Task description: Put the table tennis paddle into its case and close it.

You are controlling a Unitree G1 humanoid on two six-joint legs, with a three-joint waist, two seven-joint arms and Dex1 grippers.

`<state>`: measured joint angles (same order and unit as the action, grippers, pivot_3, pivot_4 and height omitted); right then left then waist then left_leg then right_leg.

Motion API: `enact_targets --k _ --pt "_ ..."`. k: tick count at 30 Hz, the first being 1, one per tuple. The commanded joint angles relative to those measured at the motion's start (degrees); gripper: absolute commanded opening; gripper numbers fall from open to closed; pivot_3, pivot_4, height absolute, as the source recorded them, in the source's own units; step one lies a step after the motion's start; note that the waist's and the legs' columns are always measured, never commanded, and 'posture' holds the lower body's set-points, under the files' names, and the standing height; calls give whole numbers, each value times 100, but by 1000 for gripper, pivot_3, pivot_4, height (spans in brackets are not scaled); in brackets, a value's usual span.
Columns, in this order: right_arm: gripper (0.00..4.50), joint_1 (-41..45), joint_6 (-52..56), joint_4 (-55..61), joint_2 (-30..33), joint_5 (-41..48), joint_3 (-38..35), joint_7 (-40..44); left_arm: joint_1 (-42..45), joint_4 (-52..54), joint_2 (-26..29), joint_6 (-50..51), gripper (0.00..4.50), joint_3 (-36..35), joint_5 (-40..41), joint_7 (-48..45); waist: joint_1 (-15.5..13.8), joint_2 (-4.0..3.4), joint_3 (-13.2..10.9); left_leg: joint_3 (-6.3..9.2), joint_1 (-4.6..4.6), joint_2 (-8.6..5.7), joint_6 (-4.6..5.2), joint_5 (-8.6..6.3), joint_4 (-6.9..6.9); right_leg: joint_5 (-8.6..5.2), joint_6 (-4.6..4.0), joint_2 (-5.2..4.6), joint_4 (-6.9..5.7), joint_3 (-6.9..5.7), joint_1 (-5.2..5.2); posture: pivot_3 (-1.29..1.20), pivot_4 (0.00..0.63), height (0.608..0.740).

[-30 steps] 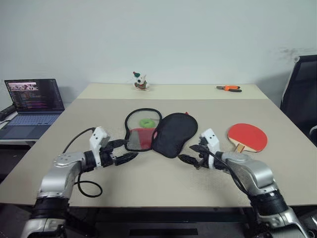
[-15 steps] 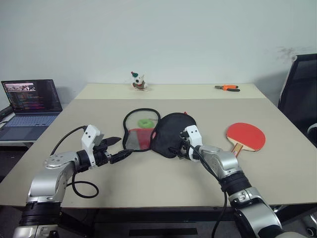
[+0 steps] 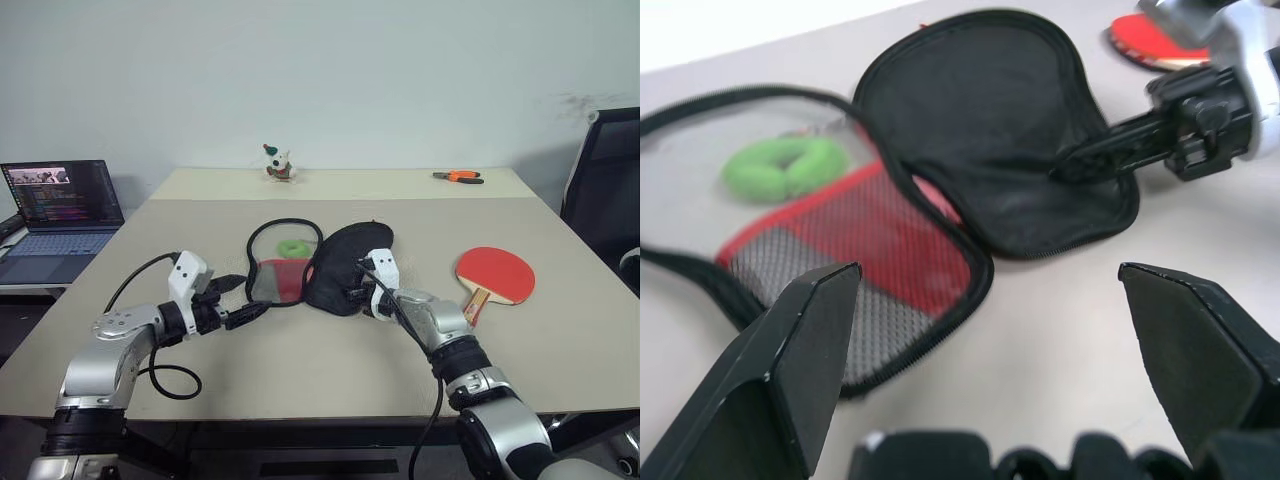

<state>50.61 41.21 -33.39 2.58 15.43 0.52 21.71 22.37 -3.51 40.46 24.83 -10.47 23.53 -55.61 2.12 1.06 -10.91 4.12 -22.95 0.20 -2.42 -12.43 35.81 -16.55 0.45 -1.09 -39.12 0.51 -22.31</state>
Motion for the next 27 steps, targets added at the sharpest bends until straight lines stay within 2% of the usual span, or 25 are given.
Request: enact_targets --k 1,12,22,27 --pt "33 -68 559 648 187 227 -18 326 -49 351 -12 9 4500 5 95 41 -7 0 0 0 0 0 0 0 0 0 0 0 0 1 0 0 150 740" --pt "33 -789 1877 2200 1184 410 145 894 13 443 -63 39 4500 169 92 -6 -21 0 0 -8 -1 -1 2 -1 0 0 1 1 2 0 0 0 150 740" --pt "33 -1012 2411 2682 1984 623 -108 1091 175 361 -90 -11 4500 389 80 -102 -24 1 0 -16 -2 -2 2 -1 1 -1 2 1 4 1 1 0 150 740" --pt "33 -1069 2376 2564 1989 539 -87 905 287 268 -148 -55 4500 493 48 -159 -25 1 0 -18 -1 -1 4 -2 1 -1 2 2 5 4 1 0 150 740"
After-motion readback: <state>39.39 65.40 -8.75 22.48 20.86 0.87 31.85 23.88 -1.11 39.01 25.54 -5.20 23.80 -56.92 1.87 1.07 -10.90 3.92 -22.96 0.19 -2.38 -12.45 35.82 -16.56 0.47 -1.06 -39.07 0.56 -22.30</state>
